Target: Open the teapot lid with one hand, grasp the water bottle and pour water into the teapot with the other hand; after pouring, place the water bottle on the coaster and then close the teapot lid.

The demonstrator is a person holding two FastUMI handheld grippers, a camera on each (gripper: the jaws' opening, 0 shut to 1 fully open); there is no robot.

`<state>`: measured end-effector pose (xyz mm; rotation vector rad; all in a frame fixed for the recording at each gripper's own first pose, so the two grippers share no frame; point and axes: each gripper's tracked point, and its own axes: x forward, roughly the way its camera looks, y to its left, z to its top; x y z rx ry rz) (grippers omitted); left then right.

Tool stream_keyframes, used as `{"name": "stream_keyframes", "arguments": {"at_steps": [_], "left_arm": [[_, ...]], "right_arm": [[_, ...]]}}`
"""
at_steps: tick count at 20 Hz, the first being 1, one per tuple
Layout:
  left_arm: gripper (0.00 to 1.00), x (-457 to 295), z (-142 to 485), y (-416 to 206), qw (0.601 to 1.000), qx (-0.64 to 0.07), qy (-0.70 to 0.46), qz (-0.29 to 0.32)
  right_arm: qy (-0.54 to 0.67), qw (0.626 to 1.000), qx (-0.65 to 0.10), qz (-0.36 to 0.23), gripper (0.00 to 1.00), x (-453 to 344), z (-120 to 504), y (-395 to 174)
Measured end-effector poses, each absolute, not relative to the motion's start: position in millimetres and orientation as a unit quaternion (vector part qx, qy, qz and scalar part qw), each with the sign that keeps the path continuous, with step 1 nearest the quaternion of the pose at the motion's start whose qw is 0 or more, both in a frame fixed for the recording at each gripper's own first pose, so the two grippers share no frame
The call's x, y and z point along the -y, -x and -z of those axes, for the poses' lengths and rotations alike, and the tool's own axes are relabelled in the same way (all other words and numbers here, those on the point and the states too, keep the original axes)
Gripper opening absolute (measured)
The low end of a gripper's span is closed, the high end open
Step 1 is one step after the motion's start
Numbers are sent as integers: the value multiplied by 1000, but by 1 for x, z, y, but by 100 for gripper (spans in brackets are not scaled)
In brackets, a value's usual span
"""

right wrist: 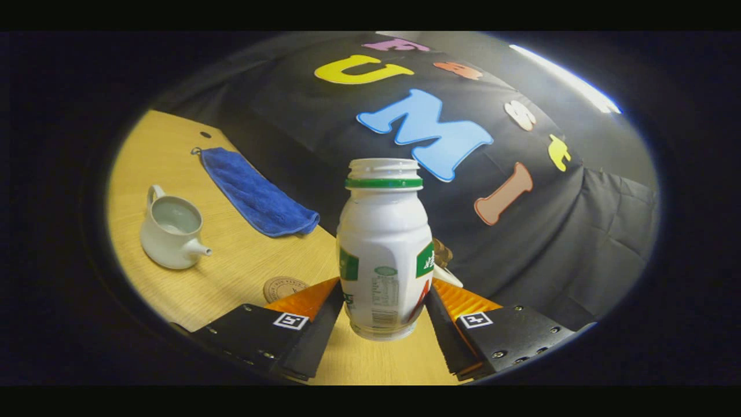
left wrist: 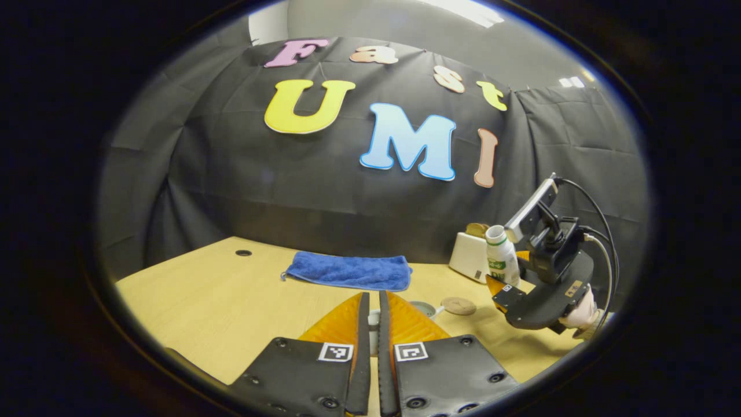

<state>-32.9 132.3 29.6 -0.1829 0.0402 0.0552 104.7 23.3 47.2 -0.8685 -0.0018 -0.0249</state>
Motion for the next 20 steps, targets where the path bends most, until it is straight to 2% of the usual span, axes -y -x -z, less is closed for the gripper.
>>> {"name": "stream_keyframes", "arguments": {"at_steps": [2,9,10,14,15,20], "left_arm": [[8,-133,-28,34,995,-21,94,-28],[12,-137,-24,36,995,-25,97,-28],[8,-138,-22,36,995,-26,97,-30],[16,-144,-23,38,994,-24,102,-34],[12,-145,-24,39,994,-24,103,-35],[12,-148,-29,42,994,-19,100,-37]], "right_arm": [[458,889,13,9,80,-33,-48,-105],[557,830,25,-7,80,-57,-34,-103],[567,823,26,-8,80,-59,-32,-104],[616,787,40,-5,79,-67,-28,-104],[627,778,45,-5,79,-69,-26,-103],[671,739,56,-4,80,-73,-19,-95]]}}
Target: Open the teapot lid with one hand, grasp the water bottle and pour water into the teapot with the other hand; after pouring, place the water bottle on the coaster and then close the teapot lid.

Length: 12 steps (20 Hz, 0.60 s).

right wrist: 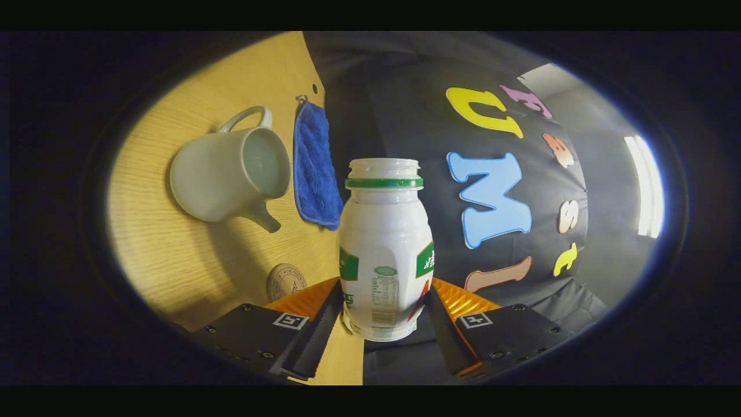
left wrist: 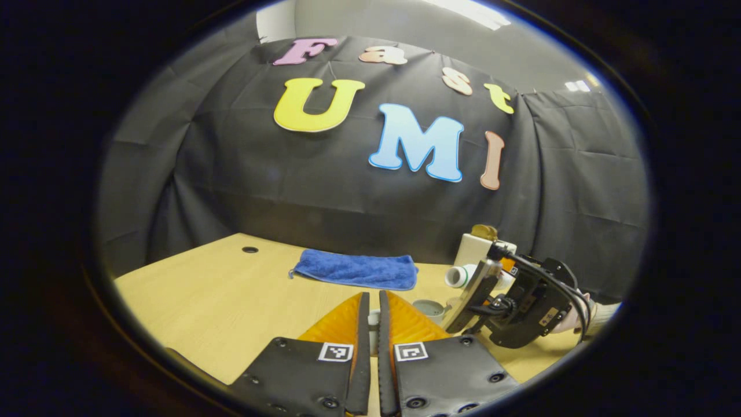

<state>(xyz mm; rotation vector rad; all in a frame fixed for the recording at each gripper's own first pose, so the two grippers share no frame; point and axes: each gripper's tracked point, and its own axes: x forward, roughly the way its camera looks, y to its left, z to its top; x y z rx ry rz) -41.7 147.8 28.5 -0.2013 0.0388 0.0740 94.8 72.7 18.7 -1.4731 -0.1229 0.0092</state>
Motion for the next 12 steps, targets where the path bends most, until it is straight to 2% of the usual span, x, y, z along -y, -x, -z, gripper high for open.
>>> {"name": "stream_keyframes", "arguments": {"at_steps": [2,3,4,6,12], "left_arm": [[12,-149,-30,42,994,-19,100,-39],[8,-151,-30,42,994,-19,101,-39],[12,-151,-28,42,994,-19,101,-39],[8,-152,-28,42,994,-20,101,-41],[8,-153,-27,42,994,-21,100,-42]], "right_arm": [[685,726,61,-4,79,-73,-16,-93],[692,720,63,-3,79,-73,-16,-92],[698,713,67,-3,80,-73,-16,-93],[711,699,75,-2,79,-72,-15,-93],[736,671,90,-4,79,-74,-7,-91]]}}
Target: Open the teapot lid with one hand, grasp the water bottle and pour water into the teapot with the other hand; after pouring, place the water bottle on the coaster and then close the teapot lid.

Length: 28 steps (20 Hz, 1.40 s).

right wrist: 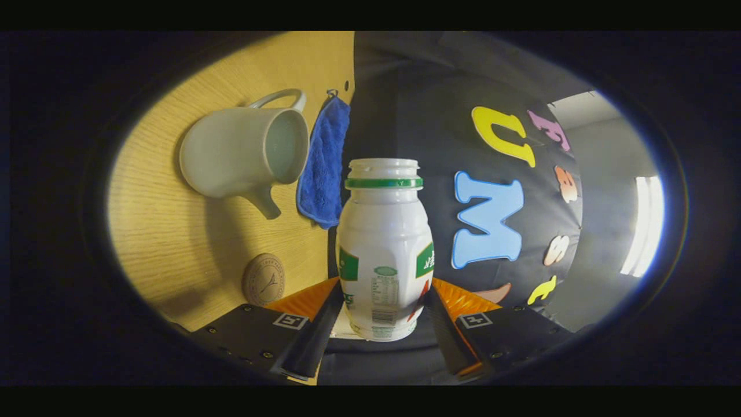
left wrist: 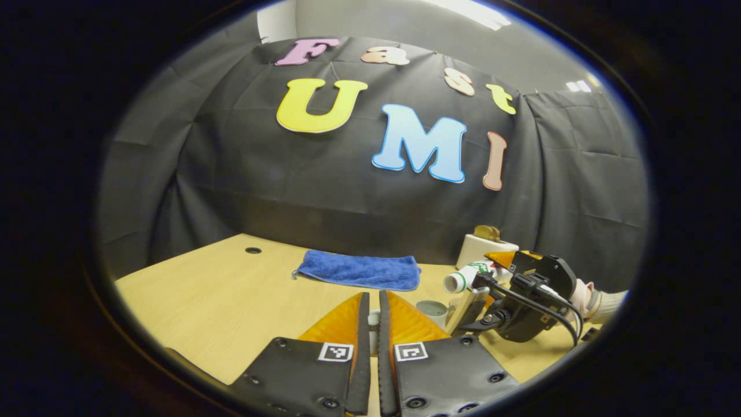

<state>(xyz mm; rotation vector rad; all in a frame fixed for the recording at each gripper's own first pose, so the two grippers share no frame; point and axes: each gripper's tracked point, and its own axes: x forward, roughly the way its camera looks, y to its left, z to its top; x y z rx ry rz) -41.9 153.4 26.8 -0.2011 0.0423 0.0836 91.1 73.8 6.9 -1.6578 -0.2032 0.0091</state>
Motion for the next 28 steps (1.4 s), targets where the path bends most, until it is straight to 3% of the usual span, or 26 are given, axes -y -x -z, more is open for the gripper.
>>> {"name": "stream_keyframes", "arguments": {"at_steps": [8,14,15,16,18,28], "left_arm": [[12,-155,-26,42,994,-24,102,-43],[12,-158,-26,43,993,-24,102,-44],[8,-158,-26,43,994,-24,102,-44],[12,-158,-26,42,993,-24,102,-45],[8,-158,-26,41,993,-24,103,-45],[12,-159,-24,42,993,-27,104,-45]], "right_arm": [[761,638,116,-5,79,-77,-2,-87],[766,630,127,-4,79,-82,-3,-84],[768,627,130,-3,79,-81,-4,-83],[770,625,132,-2,79,-82,-5,-84],[771,622,135,-1,79,-81,-7,-86],[783,606,144,0,79,-82,-12,-90]]}}
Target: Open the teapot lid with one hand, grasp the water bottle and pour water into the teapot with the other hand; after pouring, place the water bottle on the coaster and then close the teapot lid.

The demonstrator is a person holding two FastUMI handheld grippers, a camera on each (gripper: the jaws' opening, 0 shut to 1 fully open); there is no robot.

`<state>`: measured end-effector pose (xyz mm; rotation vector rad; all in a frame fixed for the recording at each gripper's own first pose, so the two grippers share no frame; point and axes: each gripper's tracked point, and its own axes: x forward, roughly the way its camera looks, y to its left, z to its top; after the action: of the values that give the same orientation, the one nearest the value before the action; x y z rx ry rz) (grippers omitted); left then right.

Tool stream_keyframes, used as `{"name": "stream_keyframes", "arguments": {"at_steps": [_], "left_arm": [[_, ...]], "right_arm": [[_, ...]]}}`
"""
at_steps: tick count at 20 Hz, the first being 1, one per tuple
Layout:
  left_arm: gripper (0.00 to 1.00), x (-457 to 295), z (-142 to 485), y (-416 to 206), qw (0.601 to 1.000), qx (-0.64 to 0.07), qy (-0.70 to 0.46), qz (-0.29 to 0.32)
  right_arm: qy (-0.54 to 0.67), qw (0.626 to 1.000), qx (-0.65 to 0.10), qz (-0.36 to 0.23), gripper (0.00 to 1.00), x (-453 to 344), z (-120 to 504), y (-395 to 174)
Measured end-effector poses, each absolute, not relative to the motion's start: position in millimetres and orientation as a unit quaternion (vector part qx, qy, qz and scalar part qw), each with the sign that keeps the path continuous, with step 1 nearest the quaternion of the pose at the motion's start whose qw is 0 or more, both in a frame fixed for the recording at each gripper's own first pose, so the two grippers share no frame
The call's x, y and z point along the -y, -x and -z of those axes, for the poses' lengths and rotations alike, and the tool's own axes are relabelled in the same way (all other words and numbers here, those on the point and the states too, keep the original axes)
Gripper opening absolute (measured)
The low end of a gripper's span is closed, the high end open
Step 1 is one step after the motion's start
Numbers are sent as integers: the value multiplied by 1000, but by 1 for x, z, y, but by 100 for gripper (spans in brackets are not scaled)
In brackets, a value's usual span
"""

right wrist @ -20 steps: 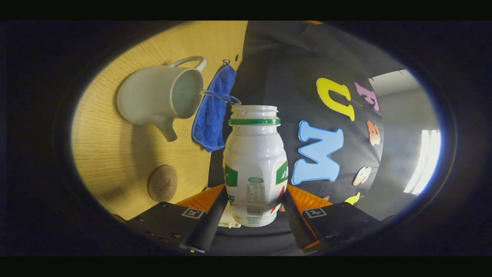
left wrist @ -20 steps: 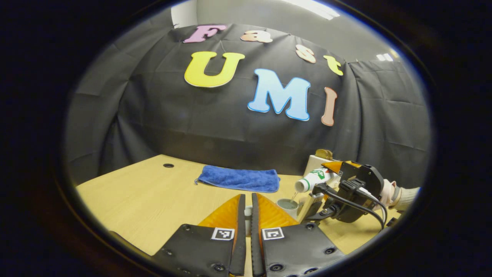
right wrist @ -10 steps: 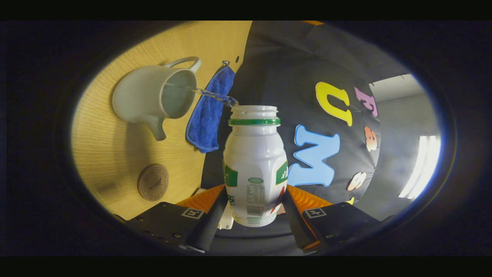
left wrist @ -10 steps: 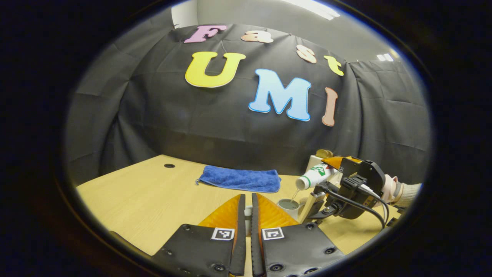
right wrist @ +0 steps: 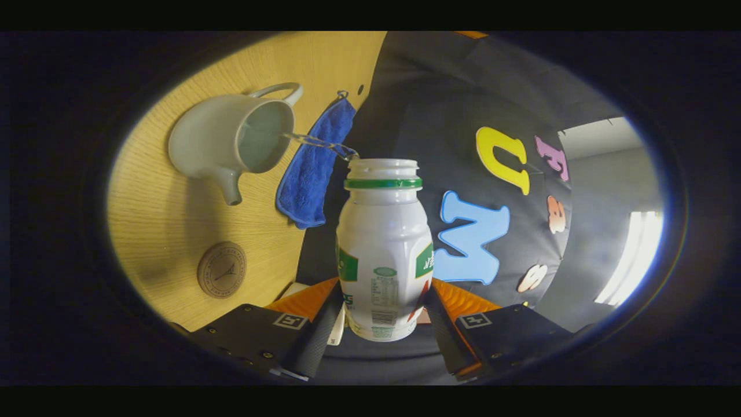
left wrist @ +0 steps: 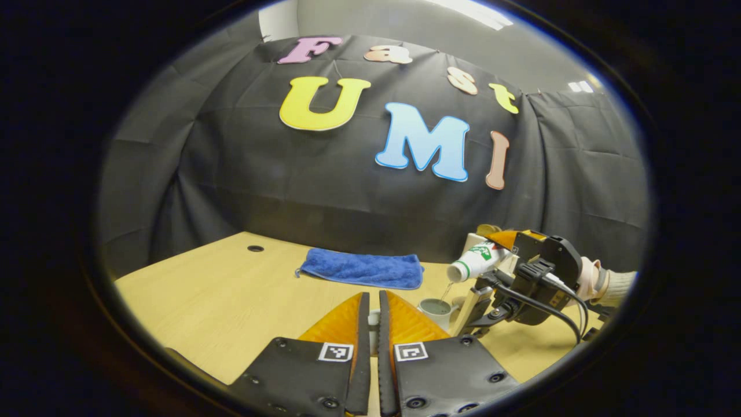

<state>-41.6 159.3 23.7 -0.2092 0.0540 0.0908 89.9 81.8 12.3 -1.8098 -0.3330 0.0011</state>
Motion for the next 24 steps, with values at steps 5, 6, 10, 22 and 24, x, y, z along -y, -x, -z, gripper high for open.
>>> {"name": "stream_keyframes", "arguments": {"at_steps": [5,6,10,22,24], "left_arm": [[12,-159,-22,41,993,-29,103,-44],[12,-159,-22,41,993,-29,103,-44],[12,-159,-20,40,993,-31,103,-44],[12,-160,-18,40,993,-35,102,-44],[16,-160,-19,43,993,-35,102,-45]], "right_arm": [[790,595,147,-4,79,-83,-14,-91],[792,593,147,-5,79,-83,-15,-91],[798,584,149,-8,80,-84,-17,-92],[818,553,155,-17,79,-89,-22,-89],[822,547,158,-18,79,-90,-23,-89]]}}
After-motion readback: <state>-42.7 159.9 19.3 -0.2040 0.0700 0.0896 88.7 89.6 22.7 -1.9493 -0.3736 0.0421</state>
